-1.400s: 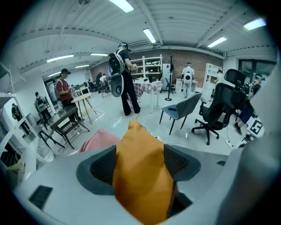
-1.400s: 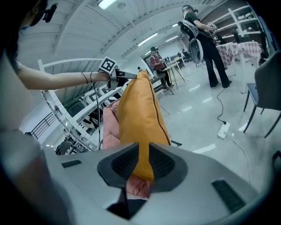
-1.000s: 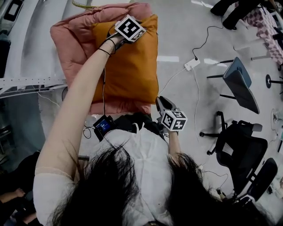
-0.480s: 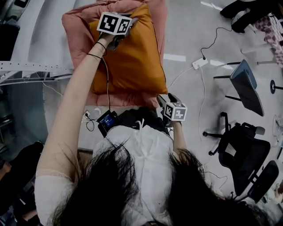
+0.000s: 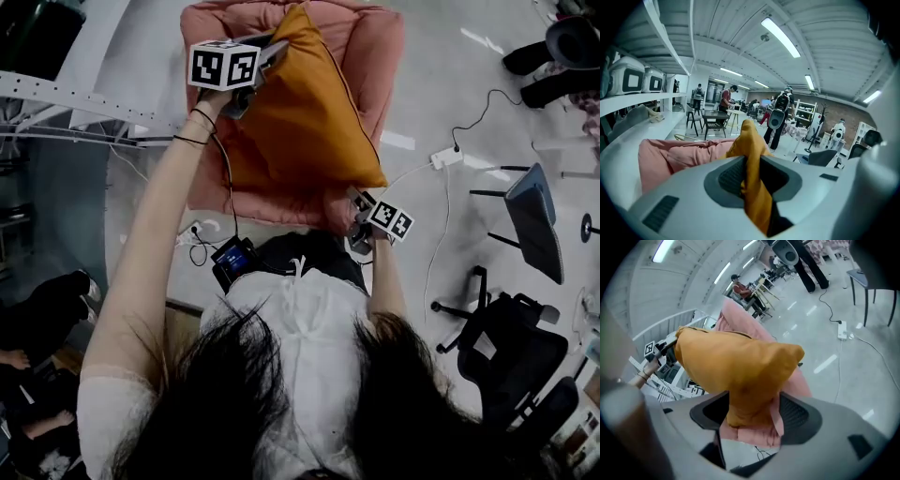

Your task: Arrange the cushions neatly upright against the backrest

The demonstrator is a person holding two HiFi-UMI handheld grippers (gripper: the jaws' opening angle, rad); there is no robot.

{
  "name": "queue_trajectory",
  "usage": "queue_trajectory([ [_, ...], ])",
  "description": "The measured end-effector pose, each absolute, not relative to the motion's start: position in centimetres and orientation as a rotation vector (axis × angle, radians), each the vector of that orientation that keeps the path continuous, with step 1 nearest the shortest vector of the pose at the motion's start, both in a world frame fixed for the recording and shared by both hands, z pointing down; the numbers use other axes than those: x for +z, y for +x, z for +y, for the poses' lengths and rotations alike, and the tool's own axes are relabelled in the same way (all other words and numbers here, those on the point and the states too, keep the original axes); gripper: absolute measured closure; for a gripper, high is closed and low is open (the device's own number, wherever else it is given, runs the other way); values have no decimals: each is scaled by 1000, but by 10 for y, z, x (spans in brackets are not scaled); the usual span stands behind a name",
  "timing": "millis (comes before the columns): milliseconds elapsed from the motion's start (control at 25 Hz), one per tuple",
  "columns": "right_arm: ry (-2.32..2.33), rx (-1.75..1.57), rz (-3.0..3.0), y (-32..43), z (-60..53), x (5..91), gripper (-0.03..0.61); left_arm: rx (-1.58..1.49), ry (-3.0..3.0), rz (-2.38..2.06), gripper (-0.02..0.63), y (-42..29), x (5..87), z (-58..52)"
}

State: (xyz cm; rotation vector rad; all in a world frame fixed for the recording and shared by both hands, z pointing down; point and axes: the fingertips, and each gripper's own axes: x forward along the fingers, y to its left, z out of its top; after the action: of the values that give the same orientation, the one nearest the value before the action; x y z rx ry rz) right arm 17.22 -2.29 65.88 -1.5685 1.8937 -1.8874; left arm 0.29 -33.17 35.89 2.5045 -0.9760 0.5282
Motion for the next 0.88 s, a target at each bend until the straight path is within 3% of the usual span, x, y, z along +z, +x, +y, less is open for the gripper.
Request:
queue_trajectory([
  [240,-1586,-1763,1900,171,-75,653,273,433,2442,-1066,511,-53,358,-326],
  [400,-1596,-1730,2003,159,-98,640,436,334,2414,-1108,514,-81,354,-315],
  [520,-1590,-1695,2071,154,-106,625,500,311,2401,-1166,514,-102,348,-307],
  [880,-1505,-1372,2196,161,-153,521,529,218,2248,-1373,522,-201,344,-284],
])
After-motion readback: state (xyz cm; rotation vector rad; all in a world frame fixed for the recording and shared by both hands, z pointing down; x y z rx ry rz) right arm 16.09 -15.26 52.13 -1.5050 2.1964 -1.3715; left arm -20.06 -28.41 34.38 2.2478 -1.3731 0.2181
